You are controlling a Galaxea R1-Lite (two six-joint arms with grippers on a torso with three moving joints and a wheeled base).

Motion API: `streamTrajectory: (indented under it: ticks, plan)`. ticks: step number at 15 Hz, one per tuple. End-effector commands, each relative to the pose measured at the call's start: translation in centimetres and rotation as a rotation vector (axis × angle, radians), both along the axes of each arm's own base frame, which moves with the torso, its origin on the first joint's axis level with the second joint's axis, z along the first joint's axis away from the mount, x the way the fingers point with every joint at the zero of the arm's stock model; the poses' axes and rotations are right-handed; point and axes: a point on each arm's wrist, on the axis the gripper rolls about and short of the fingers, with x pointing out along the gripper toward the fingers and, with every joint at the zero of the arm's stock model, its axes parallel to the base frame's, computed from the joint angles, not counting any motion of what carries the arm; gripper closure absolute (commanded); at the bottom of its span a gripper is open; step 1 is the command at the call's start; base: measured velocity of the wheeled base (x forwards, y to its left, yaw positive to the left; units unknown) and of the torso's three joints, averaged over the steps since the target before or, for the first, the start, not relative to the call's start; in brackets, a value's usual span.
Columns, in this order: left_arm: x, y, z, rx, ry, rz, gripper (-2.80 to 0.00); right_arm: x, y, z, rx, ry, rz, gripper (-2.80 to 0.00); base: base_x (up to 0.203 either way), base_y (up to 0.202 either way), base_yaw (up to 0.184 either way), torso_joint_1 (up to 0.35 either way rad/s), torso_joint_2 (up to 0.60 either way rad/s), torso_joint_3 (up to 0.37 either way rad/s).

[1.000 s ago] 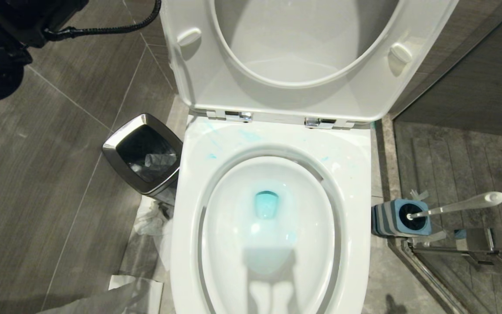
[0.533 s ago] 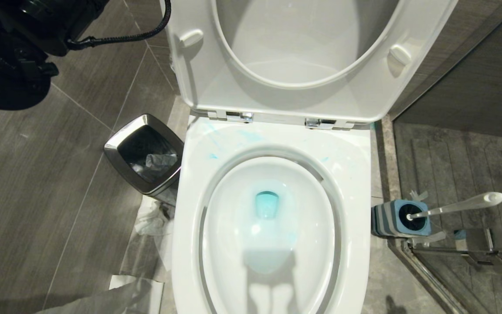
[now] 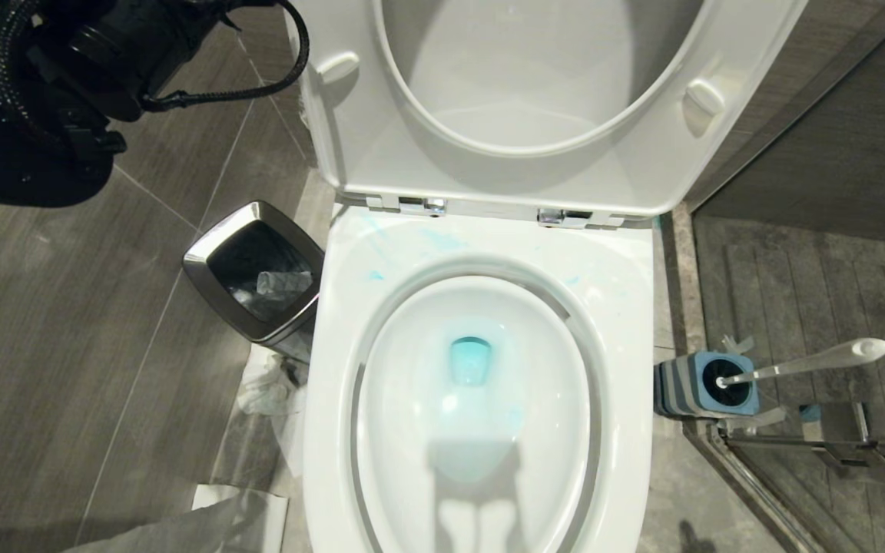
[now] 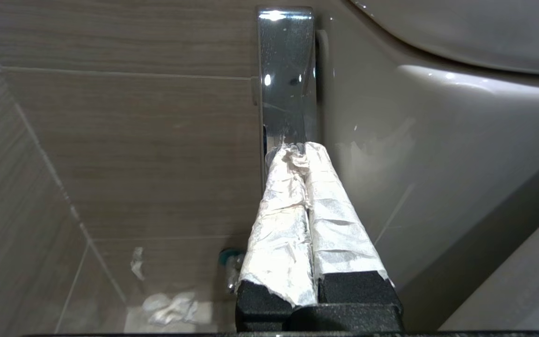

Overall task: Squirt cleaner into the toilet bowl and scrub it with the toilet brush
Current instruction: Flush the toilet

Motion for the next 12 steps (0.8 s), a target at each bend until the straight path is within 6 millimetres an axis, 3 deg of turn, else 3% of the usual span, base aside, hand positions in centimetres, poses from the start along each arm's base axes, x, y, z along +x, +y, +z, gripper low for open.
streamTrajectory:
  ticks: [1,12]
  plan:
    - [0.85,-0.41,-0.82,0.007,0.016,-0.002,0.0,0.09,0.0,-0.33,0.0,0.011,0.001,0.0,0.0,0.0,0.0,0.0,0.0,0.0]
    - [0.63,0.04,-0.33,0.014,-0.004,0.014,0.0,0.09,0.0,-0.33,0.0,0.011,0.0,0.0,0.0,0.0,0.0,0.0,0.0,0.0]
